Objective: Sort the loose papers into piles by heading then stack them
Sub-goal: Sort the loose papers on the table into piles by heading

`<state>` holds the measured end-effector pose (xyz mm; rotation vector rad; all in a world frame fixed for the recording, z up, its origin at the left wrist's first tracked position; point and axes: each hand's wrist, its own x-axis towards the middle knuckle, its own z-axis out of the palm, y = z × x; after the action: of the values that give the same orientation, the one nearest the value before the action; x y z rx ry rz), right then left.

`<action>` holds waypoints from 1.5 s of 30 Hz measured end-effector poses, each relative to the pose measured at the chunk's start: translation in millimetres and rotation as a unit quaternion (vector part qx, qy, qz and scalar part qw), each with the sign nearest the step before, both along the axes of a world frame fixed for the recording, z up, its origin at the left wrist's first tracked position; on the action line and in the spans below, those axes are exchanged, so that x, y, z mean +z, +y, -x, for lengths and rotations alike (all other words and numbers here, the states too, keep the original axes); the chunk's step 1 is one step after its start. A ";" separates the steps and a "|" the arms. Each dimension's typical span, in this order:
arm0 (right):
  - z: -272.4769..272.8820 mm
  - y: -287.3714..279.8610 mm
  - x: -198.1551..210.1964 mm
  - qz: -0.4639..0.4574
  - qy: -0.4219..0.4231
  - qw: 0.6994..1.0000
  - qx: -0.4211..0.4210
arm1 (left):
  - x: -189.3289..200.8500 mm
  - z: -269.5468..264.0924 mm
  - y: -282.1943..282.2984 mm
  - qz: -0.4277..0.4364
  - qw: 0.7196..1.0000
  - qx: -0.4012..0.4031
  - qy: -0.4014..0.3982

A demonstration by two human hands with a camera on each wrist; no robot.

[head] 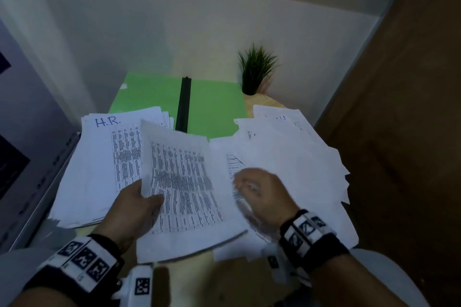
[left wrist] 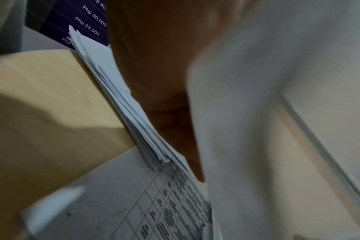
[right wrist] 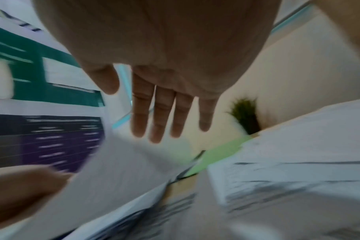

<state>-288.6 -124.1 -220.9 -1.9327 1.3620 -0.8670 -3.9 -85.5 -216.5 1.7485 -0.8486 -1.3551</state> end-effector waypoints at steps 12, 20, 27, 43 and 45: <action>74.2 -41.5 -63.8 -0.180 0.303 0.912 -0.213 | 0.9 -2.3 0.0 0.019 1.000 0.017 0.000; 70.5 -33.6 -48.0 -0.107 0.241 0.929 -0.259 | 7.0 -2.3 2.8 0.021 0.999 0.029 0.010; 22.0 2.4 50.3 -0.052 -0.001 0.991 -0.125 | -1.2 -9.3 0.5 0.065 0.997 0.030 -0.039; 3.5 28.6 3.8 -0.312 -0.266 0.888 -0.207 | 19.3 9.9 9.0 0.039 0.973 -0.056 0.221; -5.1 30.1 7.7 -0.298 -0.214 0.910 -0.194 | 16.3 9.8 8.1 0.030 0.980 -0.017 0.197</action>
<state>-283.4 -94.1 -213.2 -0.9577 1.5248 -0.8556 -13.8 -77.4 -200.2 1.3594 -0.6911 -1.6109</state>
